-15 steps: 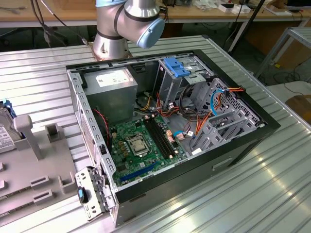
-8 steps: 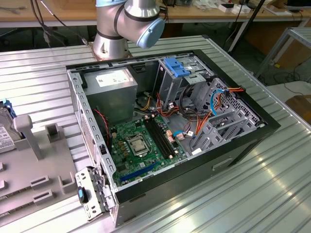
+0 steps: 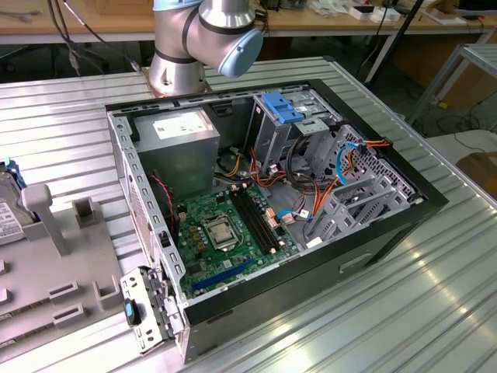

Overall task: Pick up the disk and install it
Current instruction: 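Pick up the disk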

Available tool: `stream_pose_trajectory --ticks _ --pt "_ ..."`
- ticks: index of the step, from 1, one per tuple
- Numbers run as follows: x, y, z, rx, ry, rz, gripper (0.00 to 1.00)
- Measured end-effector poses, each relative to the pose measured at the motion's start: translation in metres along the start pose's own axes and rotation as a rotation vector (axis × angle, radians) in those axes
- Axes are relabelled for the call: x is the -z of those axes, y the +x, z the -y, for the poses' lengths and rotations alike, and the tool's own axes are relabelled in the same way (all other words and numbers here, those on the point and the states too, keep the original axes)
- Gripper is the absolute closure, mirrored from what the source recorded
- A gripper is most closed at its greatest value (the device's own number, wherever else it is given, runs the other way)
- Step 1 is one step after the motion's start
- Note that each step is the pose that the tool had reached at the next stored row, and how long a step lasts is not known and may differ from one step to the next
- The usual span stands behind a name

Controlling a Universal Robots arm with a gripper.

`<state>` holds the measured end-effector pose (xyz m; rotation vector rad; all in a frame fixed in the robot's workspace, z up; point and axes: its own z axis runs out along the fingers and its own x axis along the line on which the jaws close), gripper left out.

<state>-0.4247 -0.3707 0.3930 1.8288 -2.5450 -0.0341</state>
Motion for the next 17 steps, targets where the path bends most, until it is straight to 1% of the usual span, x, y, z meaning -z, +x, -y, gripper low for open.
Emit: stream_pose_trajectory --ticks 2,4,6,9,10,13,14,17 --pt "0.0000 0.0000 0.0000 0.035 0.0000 -0.0013 0.89" --pt "-0.0001 0.0000 0.0000 0.088 0.0000 -0.0035 0.89" --pt "-0.0002 0.0000 0.0000 0.154 0.0003 -0.0076 0.89" --pt "-0.0003 0.0000 0.0000 0.213 0.0007 -0.0114 0.89" --pt "-0.0003 0.0000 0.0000 0.251 0.0014 -0.0155 0.89" --pt "-0.0004 0.0001 -0.0001 0.310 0.0038 -0.0247 0.89" --pt "-0.0005 0.0000 -0.0002 0.322 0.0125 -0.0275 0.89" --pt "-0.0007 0.0005 -0.0015 0.328 0.0360 -0.0308 0.89"
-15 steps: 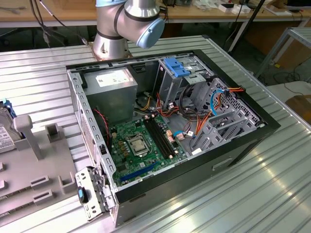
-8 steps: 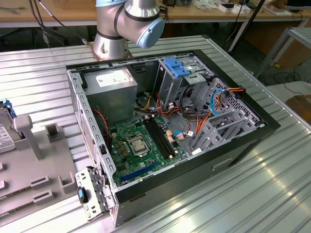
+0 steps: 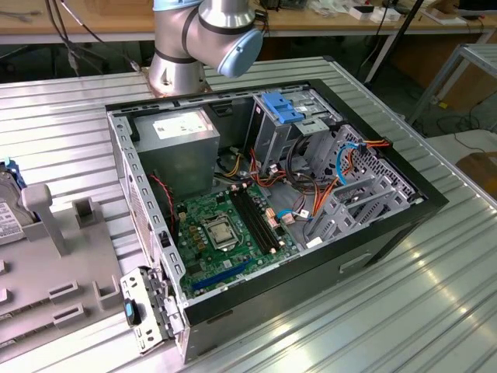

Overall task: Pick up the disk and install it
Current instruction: 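Pick up the disk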

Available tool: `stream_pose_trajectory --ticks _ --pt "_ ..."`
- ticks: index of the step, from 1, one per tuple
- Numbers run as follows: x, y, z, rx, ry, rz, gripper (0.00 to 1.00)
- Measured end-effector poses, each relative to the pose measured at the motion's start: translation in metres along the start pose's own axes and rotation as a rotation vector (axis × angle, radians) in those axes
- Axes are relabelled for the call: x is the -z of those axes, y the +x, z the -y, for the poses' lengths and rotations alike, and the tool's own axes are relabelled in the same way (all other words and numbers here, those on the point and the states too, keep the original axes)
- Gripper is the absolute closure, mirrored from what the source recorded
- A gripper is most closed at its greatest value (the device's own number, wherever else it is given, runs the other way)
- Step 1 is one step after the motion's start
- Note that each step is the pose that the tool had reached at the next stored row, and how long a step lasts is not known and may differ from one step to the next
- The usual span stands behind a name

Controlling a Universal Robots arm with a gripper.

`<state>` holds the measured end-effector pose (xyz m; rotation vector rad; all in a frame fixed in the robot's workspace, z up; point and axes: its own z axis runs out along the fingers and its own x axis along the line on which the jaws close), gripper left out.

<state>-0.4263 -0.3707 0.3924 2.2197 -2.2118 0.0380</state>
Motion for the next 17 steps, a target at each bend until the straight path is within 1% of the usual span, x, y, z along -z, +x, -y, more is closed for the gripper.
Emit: stream_pose_trajectory --ticks 1,4,7,10,11,12,13,14,16,17 --pt "-0.0001 0.0001 -0.0003 0.004 0.0017 -0.0004 0.89" --pt "-0.0007 0.0011 -0.0030 0.027 0.0024 -0.0002 0.89" --pt "-0.0016 0.0020 -0.0071 0.048 0.0030 0.0001 0.89" --pt "-0.0058 0.0019 -0.0079 0.060 0.0053 0.0002 0.89" --pt "-0.0072 0.0020 -0.0082 0.064 0.0056 0.0002 0.83" --pt "-0.0082 0.0020 -0.0084 0.067 0.0058 0.0003 0.83" --pt "-0.0097 0.0020 -0.0085 0.070 0.0058 0.0003 0.76" --pt "-0.0122 0.0020 -0.0088 0.075 0.0060 0.0003 0.64" --pt "-0.0184 0.0018 -0.0097 0.084 0.0062 0.0004 0.52" --pt "-0.0232 0.0018 -0.0105 0.085 0.0062 0.0005 0.40"
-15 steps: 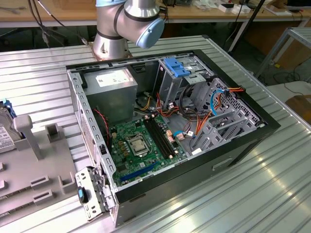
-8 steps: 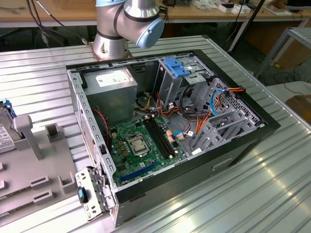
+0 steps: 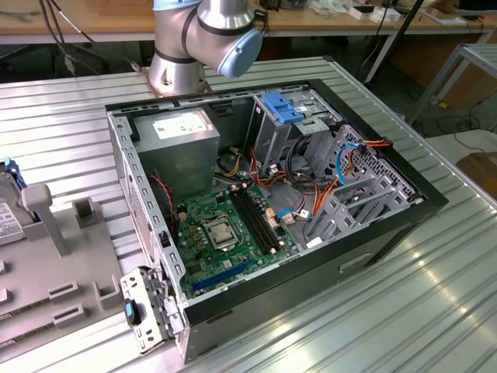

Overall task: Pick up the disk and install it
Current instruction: 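Pick up the disk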

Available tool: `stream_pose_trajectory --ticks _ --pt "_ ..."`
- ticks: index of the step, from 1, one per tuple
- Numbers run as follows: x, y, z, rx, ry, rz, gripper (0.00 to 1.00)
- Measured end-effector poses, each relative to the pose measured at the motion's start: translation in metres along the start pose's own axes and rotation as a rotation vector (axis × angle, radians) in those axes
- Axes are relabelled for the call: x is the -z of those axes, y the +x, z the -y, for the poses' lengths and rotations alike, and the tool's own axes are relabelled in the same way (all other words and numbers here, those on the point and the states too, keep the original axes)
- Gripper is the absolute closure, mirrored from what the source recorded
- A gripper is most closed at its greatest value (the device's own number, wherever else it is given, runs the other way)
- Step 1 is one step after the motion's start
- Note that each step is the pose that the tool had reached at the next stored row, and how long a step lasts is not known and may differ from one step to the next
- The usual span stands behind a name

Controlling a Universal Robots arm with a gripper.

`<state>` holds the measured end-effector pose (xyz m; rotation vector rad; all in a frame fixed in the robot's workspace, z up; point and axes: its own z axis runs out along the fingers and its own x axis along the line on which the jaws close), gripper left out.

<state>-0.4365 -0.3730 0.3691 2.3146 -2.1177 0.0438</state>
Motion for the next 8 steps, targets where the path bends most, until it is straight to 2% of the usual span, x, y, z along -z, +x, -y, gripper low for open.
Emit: stream_pose_trajectory --ticks 1,2,6,8 --pt "-0.0054 -0.0002 -0.0005 0.001 0.0000 0.0000 0.27" --pt "-0.0114 -0.0004 -0.0009 0.004 0.0000 0.0000 0.27" --pt "-0.0207 -0.0007 -0.0021 0.004 0.0001 0.0000 0.27" --pt "-0.0278 -0.0011 -0.0022 -0.005 -0.0001 -0.0001 0.27"
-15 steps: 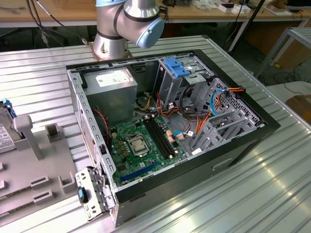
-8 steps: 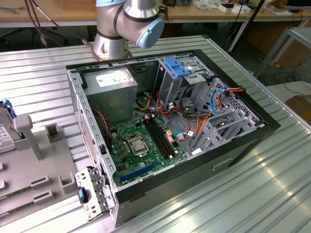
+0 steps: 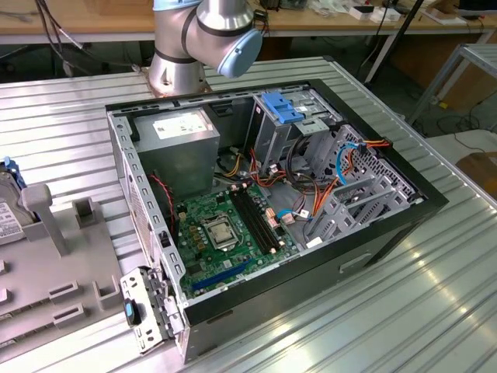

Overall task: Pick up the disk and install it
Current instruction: 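Pick up the disk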

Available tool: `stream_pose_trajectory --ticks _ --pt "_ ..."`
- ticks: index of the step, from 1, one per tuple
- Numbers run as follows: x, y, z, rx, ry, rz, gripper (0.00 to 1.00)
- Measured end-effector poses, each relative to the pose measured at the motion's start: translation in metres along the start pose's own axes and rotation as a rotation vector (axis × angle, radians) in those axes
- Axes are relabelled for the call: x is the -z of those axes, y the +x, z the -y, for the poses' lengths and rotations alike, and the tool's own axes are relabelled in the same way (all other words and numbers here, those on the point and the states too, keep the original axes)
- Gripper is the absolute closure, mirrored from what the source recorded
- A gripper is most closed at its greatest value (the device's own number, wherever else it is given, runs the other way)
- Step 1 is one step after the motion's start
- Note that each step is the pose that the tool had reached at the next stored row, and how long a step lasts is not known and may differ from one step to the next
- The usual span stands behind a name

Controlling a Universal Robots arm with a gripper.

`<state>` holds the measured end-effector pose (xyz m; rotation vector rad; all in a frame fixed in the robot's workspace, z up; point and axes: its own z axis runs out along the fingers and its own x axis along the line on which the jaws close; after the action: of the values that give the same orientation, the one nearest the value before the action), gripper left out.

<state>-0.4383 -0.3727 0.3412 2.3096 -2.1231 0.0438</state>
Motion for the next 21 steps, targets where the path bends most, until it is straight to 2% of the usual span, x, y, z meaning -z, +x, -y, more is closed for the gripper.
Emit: stream_pose_trajectory --ticks 1,3,12,15,16,19,21 --pt "-0.0050 -0.0003 0.0000 -0.008 -0.0002 -0.0002 0.27" --pt "-0.0082 -0.0008 0.0000 -0.013 -0.0003 -0.0002 0.27" --pt "-0.0341 -0.0016 -0.0004 -0.013 0.0005 0.0005 0.27" --pt "-0.0346 -0.0016 -0.0004 -0.013 0.0005 0.0005 0.29" --pt "-0.0347 -0.0016 -0.0004 -0.013 0.0004 0.0005 0.36" --pt "-0.0348 -0.0016 -0.0004 -0.013 0.0004 0.0005 0.38" --pt "-0.0347 -0.0016 -0.0004 -0.013 0.0009 -0.0001 0.51"
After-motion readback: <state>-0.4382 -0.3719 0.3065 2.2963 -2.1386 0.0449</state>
